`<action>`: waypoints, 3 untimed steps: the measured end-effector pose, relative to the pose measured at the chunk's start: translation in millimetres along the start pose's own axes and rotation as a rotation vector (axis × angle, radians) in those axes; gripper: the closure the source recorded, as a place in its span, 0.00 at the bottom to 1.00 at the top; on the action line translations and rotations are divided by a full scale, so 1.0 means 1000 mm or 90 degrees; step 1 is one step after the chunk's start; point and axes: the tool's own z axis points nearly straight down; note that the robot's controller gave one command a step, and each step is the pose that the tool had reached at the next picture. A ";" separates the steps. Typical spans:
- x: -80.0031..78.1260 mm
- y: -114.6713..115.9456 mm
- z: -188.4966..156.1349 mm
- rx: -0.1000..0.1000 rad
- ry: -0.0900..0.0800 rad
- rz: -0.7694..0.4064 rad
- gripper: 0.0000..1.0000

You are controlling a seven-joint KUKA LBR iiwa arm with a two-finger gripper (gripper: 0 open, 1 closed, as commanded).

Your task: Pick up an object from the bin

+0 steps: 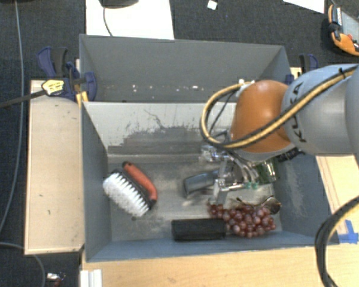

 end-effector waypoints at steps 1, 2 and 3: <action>0.000 0.004 0.012 0.000 -0.003 -0.023 0.00; 0.014 -0.003 0.029 0.000 -0.002 0.108 1.00; 0.014 -0.003 0.029 0.000 -0.002 0.108 1.00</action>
Offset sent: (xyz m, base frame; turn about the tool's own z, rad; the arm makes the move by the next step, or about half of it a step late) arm -0.0151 -0.0038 -0.0296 0.1699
